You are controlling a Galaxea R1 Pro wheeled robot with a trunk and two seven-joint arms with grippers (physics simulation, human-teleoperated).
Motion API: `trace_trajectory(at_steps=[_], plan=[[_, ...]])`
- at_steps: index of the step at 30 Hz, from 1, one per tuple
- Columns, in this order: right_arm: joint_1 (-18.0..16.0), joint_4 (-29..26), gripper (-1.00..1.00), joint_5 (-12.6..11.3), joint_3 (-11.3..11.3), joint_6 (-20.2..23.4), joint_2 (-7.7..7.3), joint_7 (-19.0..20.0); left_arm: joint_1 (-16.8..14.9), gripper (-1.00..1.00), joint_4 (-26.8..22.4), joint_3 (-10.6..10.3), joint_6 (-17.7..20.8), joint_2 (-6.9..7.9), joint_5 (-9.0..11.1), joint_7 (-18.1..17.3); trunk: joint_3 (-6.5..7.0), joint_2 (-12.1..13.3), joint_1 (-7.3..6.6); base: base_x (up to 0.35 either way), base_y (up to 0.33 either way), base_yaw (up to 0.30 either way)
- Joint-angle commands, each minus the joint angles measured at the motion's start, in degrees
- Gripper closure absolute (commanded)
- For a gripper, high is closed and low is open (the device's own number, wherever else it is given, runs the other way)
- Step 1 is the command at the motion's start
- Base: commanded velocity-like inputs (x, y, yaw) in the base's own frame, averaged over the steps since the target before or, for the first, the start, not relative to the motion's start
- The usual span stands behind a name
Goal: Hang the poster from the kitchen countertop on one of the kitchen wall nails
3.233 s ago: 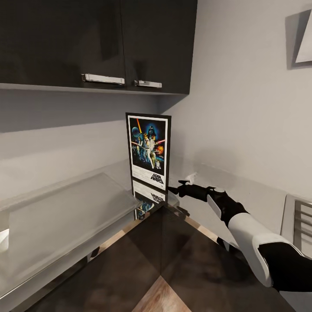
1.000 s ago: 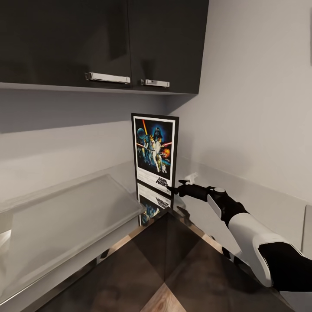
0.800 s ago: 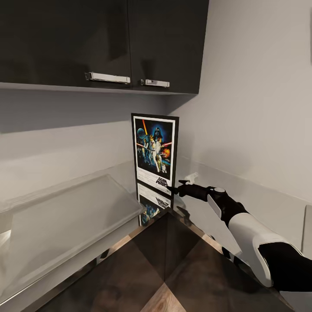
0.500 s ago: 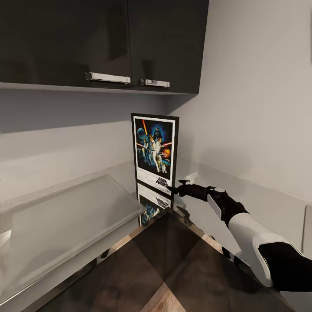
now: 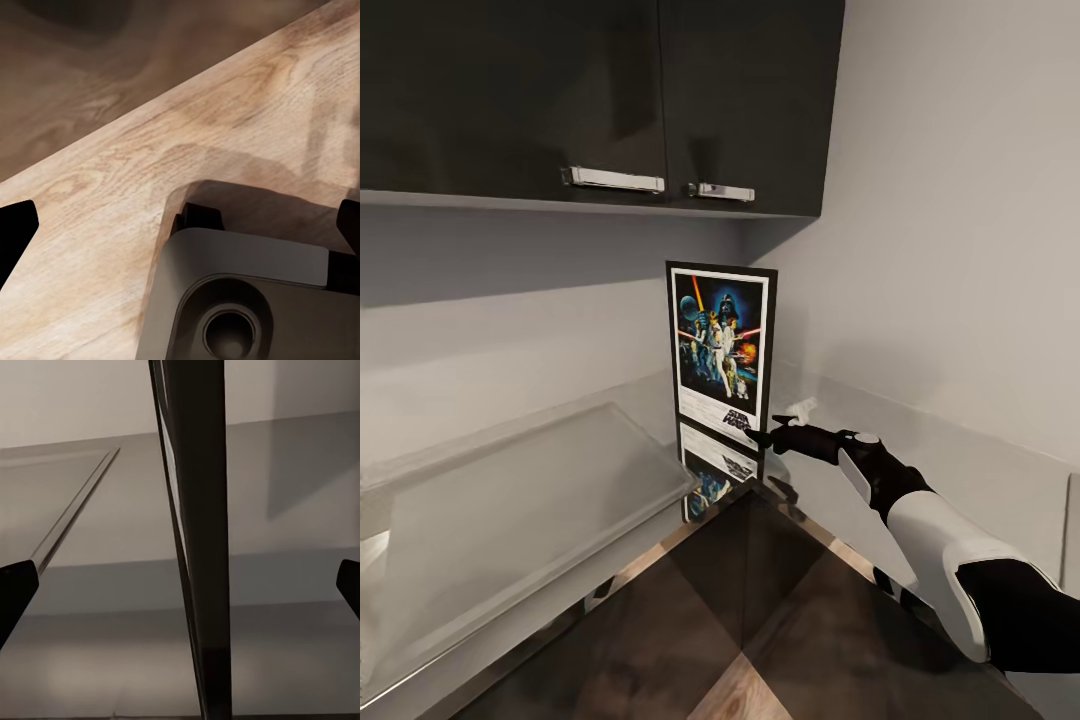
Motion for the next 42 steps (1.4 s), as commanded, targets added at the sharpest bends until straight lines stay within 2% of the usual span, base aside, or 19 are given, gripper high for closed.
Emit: trace_trajectory(at_steps=[1, 5, 6, 33, 34, 40, 42], plan=[[0.0, 0.0, -1.00, -0.6, 0.4, 0.2, -0.07, 0.0, 0.0, -1.00, -0.1, 0.2, 0.1, -0.02, 0.6, -0.4, -0.05, 0.0, 0.00, 0.000, 0.000, 0.000], [0.0, 0.0, -1.00, -0.6, 0.4, 0.2, -0.07, 0.0, 0.0, -1.00, -0.1, 0.2, 0.1, -0.02, 0.6, -0.4, -0.05, 0.0, 0.00, 0.000, 0.000, 0.000], [0.0, 0.0, 1.00, -0.6, 0.4, 0.2, -0.07, 0.0, 0.0, -1.00, -0.1, 0.2, 0.1, -0.02, 0.6, -0.4, -0.05, 0.0, 0.00, 0.000, 0.000, 0.000], [0.0, -0.1, 1.00, -0.6, 0.5, 0.2, -0.07, 0.0, 0.0, -1.00, -0.1, 0.2, 0.1, -0.02, 0.6, -0.4, -0.05, 0.0, 0.00, 0.000, 0.000, 0.000], [0.0, -1.9, 1.00, -0.7, 0.6, 0.3, -0.07, 0.1, 0.0, -1.00, -0.1, 0.2, 0.1, -0.02, 0.6, -0.4, -0.05, 0.0, 0.00, 0.000, 0.000, 0.000], [0.0, -2.3, 1.00, -0.6, 0.6, 0.3, -0.07, 0.2, 0.0, -1.00, -0.1, 0.2, 0.1, -0.02, 0.6, -0.4, -0.05, 0.0, 0.00, 0.000, 0.000, 0.000], [0.0, -4.3, 1.00, -0.7, 0.5, 0.5, -0.07, 0.2, 0.0, -1.00, -0.1, 0.2, 0.1, -0.02, 0.6, -0.4, -0.05, 0.0, 0.00, 0.000, 0.000, 0.000]])
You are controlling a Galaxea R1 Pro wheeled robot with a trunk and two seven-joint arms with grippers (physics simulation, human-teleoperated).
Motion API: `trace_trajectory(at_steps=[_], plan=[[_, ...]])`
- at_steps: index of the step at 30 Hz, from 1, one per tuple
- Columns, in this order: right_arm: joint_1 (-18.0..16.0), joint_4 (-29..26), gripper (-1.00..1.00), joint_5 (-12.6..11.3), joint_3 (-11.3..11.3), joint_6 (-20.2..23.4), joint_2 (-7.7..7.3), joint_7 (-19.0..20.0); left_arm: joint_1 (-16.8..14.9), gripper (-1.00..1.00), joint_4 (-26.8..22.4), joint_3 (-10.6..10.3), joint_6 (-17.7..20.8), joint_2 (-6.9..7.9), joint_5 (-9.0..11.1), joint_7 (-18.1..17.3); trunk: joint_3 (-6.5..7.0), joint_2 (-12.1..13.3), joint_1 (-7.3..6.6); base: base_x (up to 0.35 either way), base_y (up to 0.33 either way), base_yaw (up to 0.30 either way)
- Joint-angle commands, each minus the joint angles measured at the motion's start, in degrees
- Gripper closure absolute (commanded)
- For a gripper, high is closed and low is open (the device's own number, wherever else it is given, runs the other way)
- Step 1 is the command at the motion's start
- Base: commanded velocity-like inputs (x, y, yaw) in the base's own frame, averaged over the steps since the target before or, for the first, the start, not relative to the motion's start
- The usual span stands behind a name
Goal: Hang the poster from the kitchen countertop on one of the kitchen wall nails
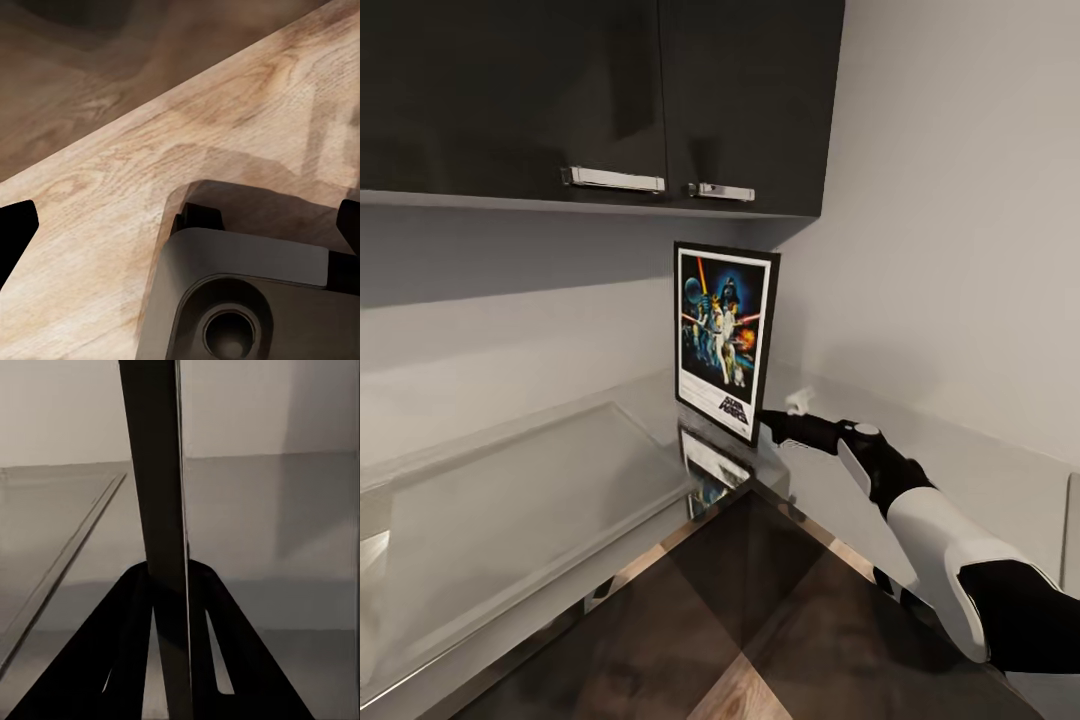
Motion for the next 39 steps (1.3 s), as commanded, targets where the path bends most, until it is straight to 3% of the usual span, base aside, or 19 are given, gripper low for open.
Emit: trace_trajectory(at_steps=[1, 16, 39], plan=[[0.0, -0.7, 1.00, -0.6, 0.4, 0.4, -0.07, 0.2, 0.0, -1.00, -0.1, 0.2, 0.1, -0.02, 0.6, -0.4, -0.05, 0.0, 0.00, 0.000, 0.000, 0.000], [0.0, -3.6, 1.00, -0.5, 0.3, 0.8, -0.07, 0.2, 0.0, -1.00, -0.1, 0.2, 0.1, -0.02, 0.6, -0.4, -0.05, 0.0, 0.00, -0.020, 0.000, 0.000], [0.0, -3.8, 1.00, -0.6, 0.3, 2.5, -0.07, 0.2, 0.0, -1.00, 0.0, 0.2, 0.1, -0.02, 0.6, -0.4, -0.05, 0.0, 0.00, -0.315, 0.000, 0.000]])
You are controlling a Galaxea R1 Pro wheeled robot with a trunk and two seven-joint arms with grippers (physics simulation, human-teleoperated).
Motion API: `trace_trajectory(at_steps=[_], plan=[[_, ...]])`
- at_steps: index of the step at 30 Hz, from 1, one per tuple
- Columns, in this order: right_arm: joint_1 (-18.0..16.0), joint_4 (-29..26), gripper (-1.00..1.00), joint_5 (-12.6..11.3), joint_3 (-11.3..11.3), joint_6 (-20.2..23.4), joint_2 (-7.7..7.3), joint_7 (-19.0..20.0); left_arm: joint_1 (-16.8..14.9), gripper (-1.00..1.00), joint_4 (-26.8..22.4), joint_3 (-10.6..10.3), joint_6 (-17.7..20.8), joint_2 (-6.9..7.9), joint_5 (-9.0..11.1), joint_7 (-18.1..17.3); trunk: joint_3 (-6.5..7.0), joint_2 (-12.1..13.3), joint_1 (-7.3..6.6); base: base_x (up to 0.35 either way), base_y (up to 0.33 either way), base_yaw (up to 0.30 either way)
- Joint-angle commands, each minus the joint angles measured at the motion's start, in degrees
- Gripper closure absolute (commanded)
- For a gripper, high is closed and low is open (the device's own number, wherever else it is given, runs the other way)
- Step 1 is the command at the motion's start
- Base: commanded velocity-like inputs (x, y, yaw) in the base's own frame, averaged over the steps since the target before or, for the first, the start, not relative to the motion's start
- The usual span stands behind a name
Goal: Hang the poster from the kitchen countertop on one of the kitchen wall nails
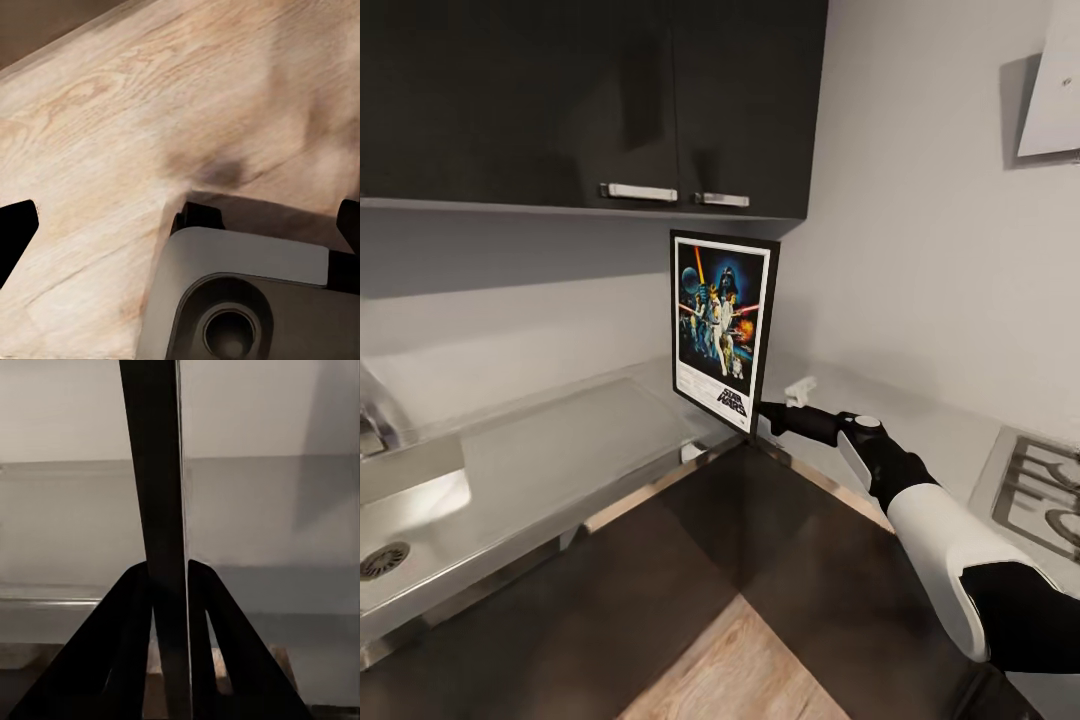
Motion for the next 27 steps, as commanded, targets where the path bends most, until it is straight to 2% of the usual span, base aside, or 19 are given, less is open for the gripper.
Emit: trace_trajectory(at_steps=[1, 15, 22, 26, 27], plan=[[0.0, -0.1, 1.00, -0.8, 0.3, 0.5, -0.07, 0.2, 0.0, -1.00, -0.1, 0.2, 0.1, -0.02, 0.6, -0.4, -0.05, 0.0, -0.04, -0.338, 0.000, 0.000], [0.0, -0.1, 1.00, -0.8, 0.3, 0.4, -0.11, 0.5, 0.0, -1.00, 0.0, 0.2, 0.1, -0.02, 0.6, -0.4, -0.05, 0.0, -0.04, -0.340, 0.000, 0.000], [0.3, -0.2, 1.00, -0.7, 0.2, 0.2, -0.56, 5.4, 0.0, -1.00, 0.0, 0.2, 0.1, -0.02, 0.6, -0.4, -0.05, 0.0, -0.04, -0.341, 0.000, 0.000], [2.3, -1.5, 1.00, -0.8, 0.0, 0.1, -0.78, 6.4, 0.0, -1.00, 0.0, 0.2, 0.1, -0.02, 0.6, -0.4, -0.05, 0.0, -0.04, -0.341, 0.000, 0.000], [3.3, -2.9, 1.00, -0.8, 0.0, 0.1, -1.24, 7.5, 0.0, -1.00, 0.0, 0.2, 0.1, -0.02, 0.6, -0.4, -0.05, 0.0, -0.04, -0.341, 0.000, 0.000]])
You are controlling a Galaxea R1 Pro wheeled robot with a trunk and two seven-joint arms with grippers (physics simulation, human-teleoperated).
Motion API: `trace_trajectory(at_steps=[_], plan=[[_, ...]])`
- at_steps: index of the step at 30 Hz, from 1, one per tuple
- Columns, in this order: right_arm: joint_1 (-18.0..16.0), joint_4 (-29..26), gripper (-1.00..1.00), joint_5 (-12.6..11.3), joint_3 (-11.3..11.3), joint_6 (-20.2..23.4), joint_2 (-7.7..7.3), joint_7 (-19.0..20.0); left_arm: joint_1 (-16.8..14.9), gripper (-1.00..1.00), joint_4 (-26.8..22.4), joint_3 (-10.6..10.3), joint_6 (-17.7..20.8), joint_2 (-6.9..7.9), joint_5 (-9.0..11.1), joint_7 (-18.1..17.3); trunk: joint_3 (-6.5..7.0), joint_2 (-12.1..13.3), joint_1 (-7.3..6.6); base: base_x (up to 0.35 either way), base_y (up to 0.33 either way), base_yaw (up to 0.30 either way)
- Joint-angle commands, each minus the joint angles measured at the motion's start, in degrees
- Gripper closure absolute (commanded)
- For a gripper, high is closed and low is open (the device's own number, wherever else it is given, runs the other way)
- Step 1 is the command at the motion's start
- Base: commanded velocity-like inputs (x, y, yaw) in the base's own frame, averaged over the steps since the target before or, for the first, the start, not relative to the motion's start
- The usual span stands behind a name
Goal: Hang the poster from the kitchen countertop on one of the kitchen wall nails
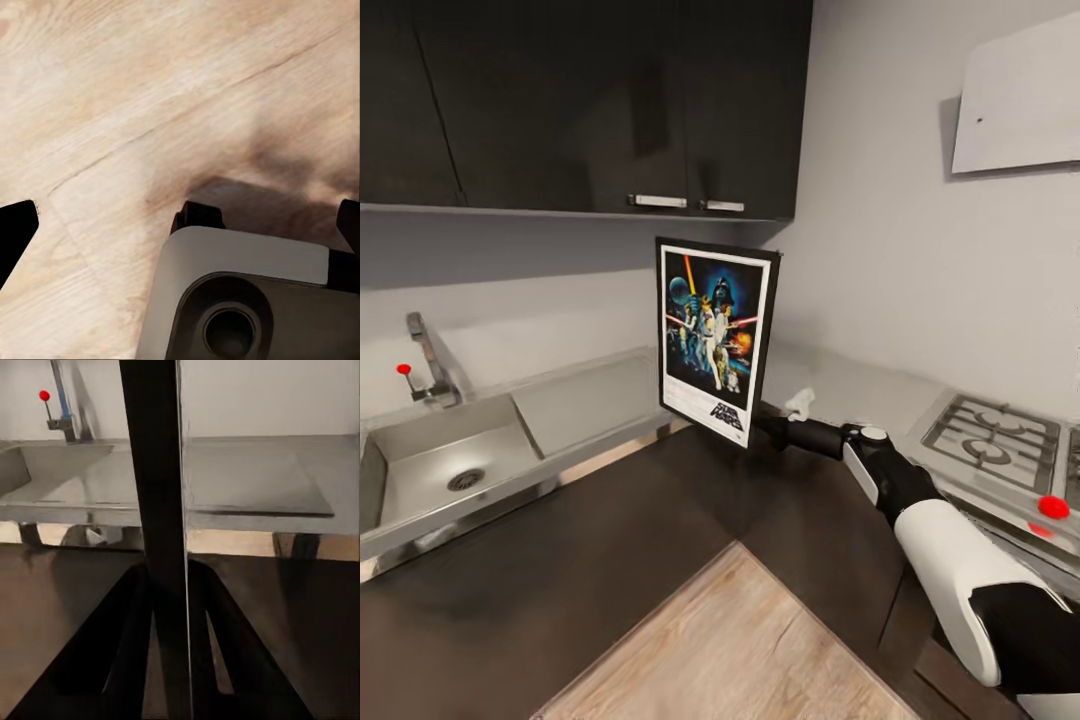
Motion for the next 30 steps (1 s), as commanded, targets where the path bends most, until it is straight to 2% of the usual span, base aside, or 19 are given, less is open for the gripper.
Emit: trace_trajectory(at_steps=[1, 6, 10, 11, 15, 16, 22, 25, 30], plan=[[0.8, -1.6, 1.00, -0.8, 0.3, 0.6, -0.46, 1.0, 0.0, -1.00, 0.0, 0.2, 0.1, -0.02, 0.6, -0.4, -0.05, 0.0, -0.04, -0.341, 0.000, 0.000], [3.1, -5.3, 1.00, -0.9, 0.2, 0.6, -0.83, 1.7, 0.0, -1.00, 0.0, 0.2, 0.1, -0.02, 0.6, -0.4, -0.05, 0.0, -0.04, -0.340, 0.000, 0.000], [6.8, -11.7, 1.00, -0.8, 0.1, 1.1, -1.36, 1.8, 0.0, -1.00, -0.1, 0.2, 0.1, -0.02, 0.6, -0.4, -0.05, 0.0, -0.04, -0.341, 0.000, 0.000], [8.7, -14.4, 1.00, -0.9, 0.0, 1.2, -1.98, 1.9, 0.0, -1.00, -0.1, 0.2, 0.1, -0.02, 0.6, -0.4, -0.05, 0.0, -0.04, -0.340, 0.000, 0.000], [12.1, -17.5, 1.00, -1.1, 0.0, 1.3, -3.91, 2.0, 0.0, -1.00, -0.1, 0.2, 0.1, -0.02, 0.6, -0.4, -0.05, 0.0, -0.04, -0.341, 0.000, 0.000], [14.7, -19.2, 1.00, -1.2, 0.0, 1.3, -4.74, 2.7, 0.0, -1.00, -0.1, 0.2, 0.1, -0.02, 0.6, -0.4, -0.05, 0.0, -0.04, -0.278, 0.000, 0.000], [20.4, -20.8, 1.00, -1.2, -1.2, 0.8, -5.43, 3.4, 0.0, -1.00, -0.1, 0.2, 0.1, -0.02, 0.6, -0.4, -0.05, 0.0, -0.04, -0.113, 0.000, 0.000], [23.4, -21.1, 1.00, -1.2, -3.6, 0.7, -5.71, 4.5, 0.0, -1.00, -0.2, 0.2, 0.1, -0.02, 0.6, -0.4, -0.05, 0.0, -0.04, -0.024, 0.000, 0.000], [26.1, -21.1, 1.00, -1.1, -5.0, 0.6, -5.82, 6.0, 0.0, -1.00, -0.3, 0.2, 0.1, 0.04, 0.6, -0.4, -0.05, 0.0, -0.04, -0.008, 0.000, 0.000]])
